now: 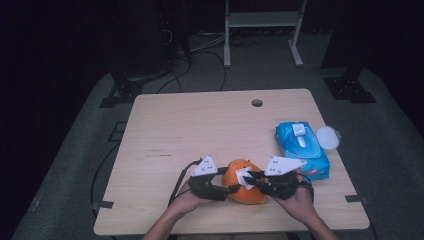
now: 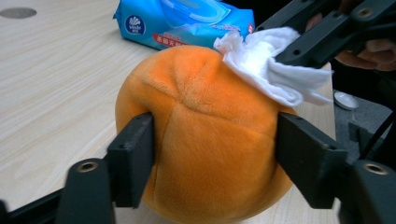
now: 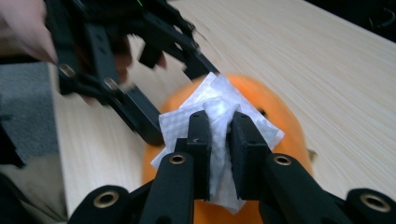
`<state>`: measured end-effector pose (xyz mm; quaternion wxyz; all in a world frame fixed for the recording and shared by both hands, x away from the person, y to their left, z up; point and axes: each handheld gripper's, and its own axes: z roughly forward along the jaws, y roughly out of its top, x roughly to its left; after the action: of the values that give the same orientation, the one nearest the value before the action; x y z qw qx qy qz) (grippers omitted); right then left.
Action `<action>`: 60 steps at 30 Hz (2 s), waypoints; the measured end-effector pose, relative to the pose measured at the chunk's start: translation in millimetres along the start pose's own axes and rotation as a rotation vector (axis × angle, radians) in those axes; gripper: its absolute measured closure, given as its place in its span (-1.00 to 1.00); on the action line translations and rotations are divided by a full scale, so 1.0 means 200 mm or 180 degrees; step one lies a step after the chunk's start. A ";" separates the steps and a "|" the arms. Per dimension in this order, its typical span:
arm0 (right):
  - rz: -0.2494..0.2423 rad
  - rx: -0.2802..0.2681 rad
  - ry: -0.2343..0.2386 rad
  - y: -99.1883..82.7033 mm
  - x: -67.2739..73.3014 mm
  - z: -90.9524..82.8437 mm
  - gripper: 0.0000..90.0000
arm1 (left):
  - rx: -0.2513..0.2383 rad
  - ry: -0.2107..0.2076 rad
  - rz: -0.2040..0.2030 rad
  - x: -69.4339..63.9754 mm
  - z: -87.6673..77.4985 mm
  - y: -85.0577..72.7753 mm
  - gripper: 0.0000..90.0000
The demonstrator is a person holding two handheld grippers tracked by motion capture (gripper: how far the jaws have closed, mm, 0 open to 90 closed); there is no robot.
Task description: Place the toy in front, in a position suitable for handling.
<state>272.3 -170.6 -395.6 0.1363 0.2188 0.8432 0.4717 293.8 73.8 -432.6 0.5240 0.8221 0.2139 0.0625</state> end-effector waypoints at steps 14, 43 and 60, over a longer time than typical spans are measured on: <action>0.0199 0.0045 -0.0065 -0.04 -0.09 -0.01 0.74 | -0.0074 -0.0102 -0.0268 0.03 0.00 0.00 -0.46; 0.0003 -0.0001 -0.0071 0.04 -0.02 -0.02 0.74 | 0.0059 -0.0042 0.0288 -0.07 -0.01 0.00 -0.18; -0.0014 -0.0022 0.0101 0.04 0.04 0.00 0.75 | 0.0119 -0.0087 0.0372 -0.09 -0.01 0.01 -0.23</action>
<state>266.8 -162.3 -389.3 0.1248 0.2089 0.8441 0.4777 277.6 67.7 -427.8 0.5069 0.8435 0.1594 0.0778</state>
